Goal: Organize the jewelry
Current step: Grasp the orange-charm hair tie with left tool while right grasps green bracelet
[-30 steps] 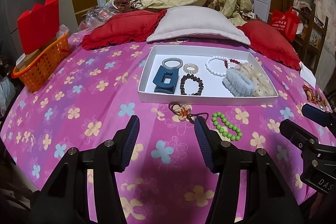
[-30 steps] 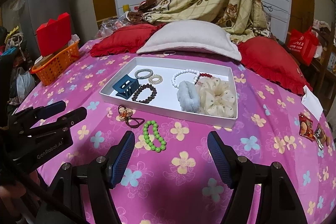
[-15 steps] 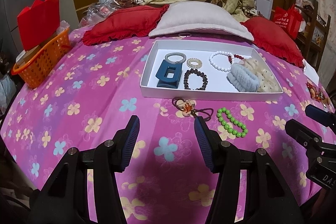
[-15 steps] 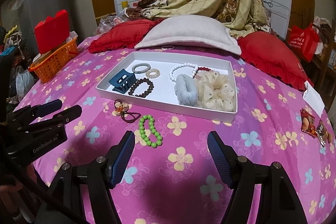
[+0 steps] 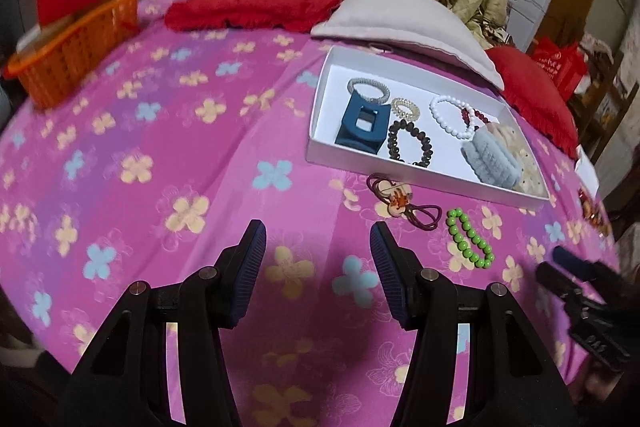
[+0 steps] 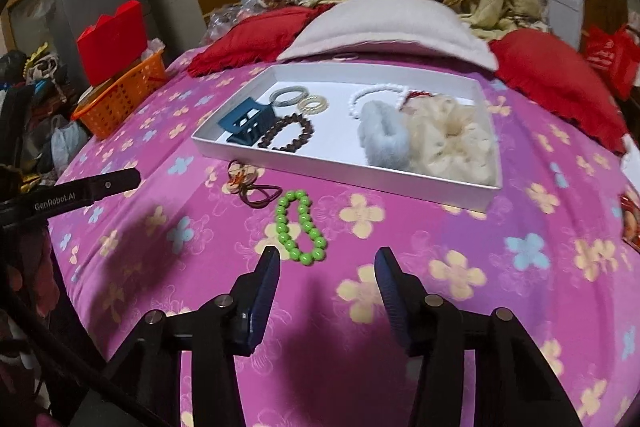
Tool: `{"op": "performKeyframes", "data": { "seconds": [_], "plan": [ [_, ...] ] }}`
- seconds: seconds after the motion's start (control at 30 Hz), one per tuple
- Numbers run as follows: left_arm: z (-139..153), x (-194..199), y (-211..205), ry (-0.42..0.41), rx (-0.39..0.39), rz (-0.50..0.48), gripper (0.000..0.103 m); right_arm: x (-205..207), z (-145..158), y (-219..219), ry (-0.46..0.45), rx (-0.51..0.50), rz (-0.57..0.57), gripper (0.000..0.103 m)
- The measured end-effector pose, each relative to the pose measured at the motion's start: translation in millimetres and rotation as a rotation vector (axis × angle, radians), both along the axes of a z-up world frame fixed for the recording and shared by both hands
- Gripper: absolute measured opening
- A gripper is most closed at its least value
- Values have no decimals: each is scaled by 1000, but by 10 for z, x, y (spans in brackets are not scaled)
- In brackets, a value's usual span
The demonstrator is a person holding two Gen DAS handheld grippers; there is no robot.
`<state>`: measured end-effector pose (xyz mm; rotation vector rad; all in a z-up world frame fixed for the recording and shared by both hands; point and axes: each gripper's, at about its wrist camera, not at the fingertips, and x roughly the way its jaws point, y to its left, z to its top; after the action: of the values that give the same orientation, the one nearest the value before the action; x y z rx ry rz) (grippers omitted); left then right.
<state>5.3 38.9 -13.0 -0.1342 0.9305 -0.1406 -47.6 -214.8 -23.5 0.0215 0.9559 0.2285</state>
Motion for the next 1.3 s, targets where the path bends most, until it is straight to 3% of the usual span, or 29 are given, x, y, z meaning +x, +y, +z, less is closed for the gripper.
{"op": "performKeyframes", "data": {
  "seconds": [0.2, 0.4, 0.5, 0.6, 0.77, 0.9, 0.97, 1.0, 1.07, 1.1, 1.17, 1.3],
  "plan": [
    [-143, 201, -80, 83, -83, -33, 54, 220, -148, 152, 11, -44, 60, 47],
    [-238, 425, -365, 115, -73, -53, 55, 393, -312, 115, 47, -4, 60, 47],
    [-278, 567, -480, 127, -72, -25, 62, 431, -372, 101, 57, 11, 66, 47],
    [-323, 710, -607, 143, -23, -5, 62, 462, -424, 92, 65, 8, 76, 47],
    [-453, 872, -752, 198, -6, 5, 62, 495, -477, 97, 59, 7, 101, 47],
    [-512, 871, -902, 197, 74, -24, 62, 515, -493, 153, 37, -21, 126, 47],
    [-525, 871, -895, 187, 72, -21, 62, 509, -509, 217, 15, -78, 140, 33],
    [-527, 869, -872, 179, 60, -16, 57, 504, -515, 243, 3, -111, 144, 29],
    [-528, 871, -848, 165, 69, -19, 35, 500, -515, 261, -5, -128, 148, 14],
    [-521, 874, -836, 166, 64, -28, 36, 505, -511, 253, -5, -130, 143, 10],
    [-512, 882, -730, 189, -13, -42, 35, 521, -498, 212, 3, -120, 125, 9],
    [-436, 846, -549, 205, -89, -21, 34, 473, -359, 135, -6, -43, 106, 9]
  ]
}}
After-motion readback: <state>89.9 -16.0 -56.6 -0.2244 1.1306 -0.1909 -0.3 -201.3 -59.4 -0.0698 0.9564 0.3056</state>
